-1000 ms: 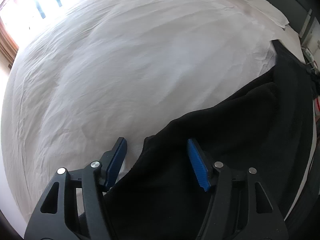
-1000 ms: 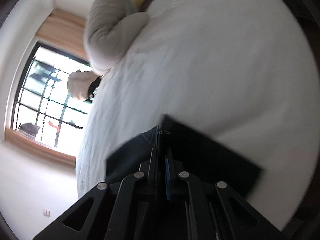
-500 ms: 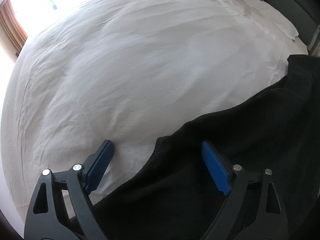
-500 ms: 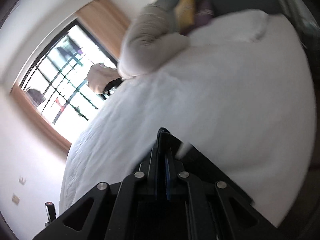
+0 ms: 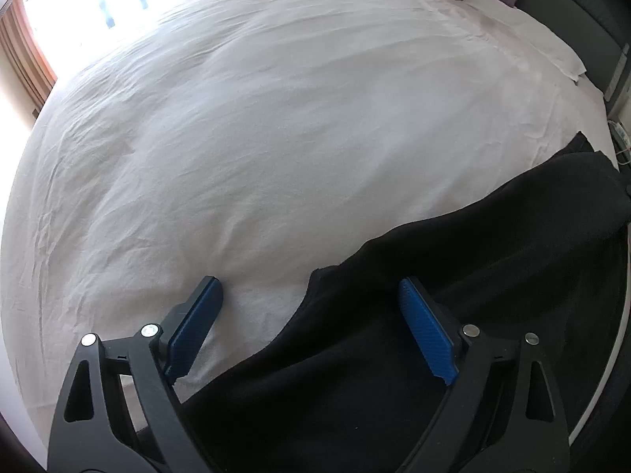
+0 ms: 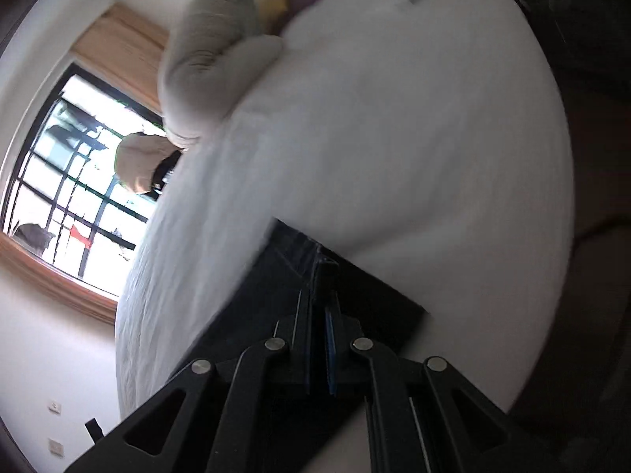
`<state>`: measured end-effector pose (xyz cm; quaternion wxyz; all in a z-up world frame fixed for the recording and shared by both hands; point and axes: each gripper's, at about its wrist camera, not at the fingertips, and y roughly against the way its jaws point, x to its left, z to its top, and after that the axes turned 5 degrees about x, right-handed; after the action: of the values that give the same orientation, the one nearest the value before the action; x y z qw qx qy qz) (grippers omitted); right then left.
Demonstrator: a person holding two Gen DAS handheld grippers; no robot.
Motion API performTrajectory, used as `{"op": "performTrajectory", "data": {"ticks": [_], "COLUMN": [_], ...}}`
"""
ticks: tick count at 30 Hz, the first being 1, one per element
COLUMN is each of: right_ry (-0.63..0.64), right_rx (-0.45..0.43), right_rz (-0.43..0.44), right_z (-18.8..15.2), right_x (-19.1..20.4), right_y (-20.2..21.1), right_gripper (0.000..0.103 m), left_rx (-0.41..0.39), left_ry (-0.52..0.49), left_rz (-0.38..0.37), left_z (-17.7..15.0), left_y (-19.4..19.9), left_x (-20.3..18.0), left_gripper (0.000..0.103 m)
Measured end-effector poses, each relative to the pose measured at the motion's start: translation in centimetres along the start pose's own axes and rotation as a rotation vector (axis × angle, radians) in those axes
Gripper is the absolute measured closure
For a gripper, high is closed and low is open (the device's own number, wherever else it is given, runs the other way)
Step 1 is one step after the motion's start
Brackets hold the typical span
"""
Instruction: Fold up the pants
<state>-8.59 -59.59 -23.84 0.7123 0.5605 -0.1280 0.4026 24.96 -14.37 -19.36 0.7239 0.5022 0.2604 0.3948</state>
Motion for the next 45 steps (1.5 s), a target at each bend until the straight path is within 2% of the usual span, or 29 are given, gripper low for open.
{"op": "performTrajectory", "data": {"ticks": [3,9,11,14,15,17,21,25,28,31,38,41,45], "right_ry": [0.062,0.33,0.42,0.495,0.505,0.472,0.224,0.028,-0.063,-0.044,-0.019,-0.002,-0.058], "right_rx": [-0.012,-0.016,-0.044,-0.102,-0.121,-0.115,-0.043,0.019,0.048,0.019,-0.047,-0.045,-0.013], "right_rz": [0.028,0.148,0.199,0.27,0.289,0.26,0.166,0.027,0.019,0.014,0.02,0.0,-0.051], "right_z": [1.8,6.5,6.8,6.3,6.0,5.6,4.9,0.3,-2.0,-2.7,-0.5,0.1,-0.5], "right_x": [3.2,17.9,22.3,25.1,24.7,22.0,11.6,0.6,-3.4,-3.4,-0.6,1.4,0.3], "right_y": [0.1,-0.7,0.5,2.6,3.1,2.8,0.3,-1.3,-1.6,-0.8,1.6,2.0,1.6], "right_gripper": [0.096,0.096,0.096,0.096,0.096,0.096,0.096,0.096,0.097,0.097,0.097,0.097,0.097], "left_rx": [-0.006,-0.02,-0.023,-0.028,-0.029,-0.03,-0.033,-0.028,-0.024,-0.023,-0.022,-0.022,-0.019], "left_ry": [0.007,0.021,0.022,0.024,0.025,0.025,0.025,0.025,0.024,0.026,0.023,0.022,0.017], "left_rz": [-0.002,-0.012,-0.015,-0.019,-0.021,-0.023,-0.021,-0.014,-0.01,-0.003,-0.015,-0.018,-0.022], "left_z": [-0.2,-0.8,-1.0,-1.1,-1.1,-1.3,-1.4,-1.2,-1.0,-0.9,-0.8,-0.7,-0.6], "left_y": [0.0,0.2,0.2,0.1,0.1,0.2,0.4,0.2,0.3,0.4,0.2,0.1,0.0], "left_x": [0.2,0.2,0.4,0.6,0.6,0.8,0.8,0.5,0.4,0.1,0.7,0.9,1.1], "left_gripper": [0.009,0.009,0.009,0.009,0.009,0.008,0.008,0.006,0.005,0.004,0.004,0.004,0.004]}}
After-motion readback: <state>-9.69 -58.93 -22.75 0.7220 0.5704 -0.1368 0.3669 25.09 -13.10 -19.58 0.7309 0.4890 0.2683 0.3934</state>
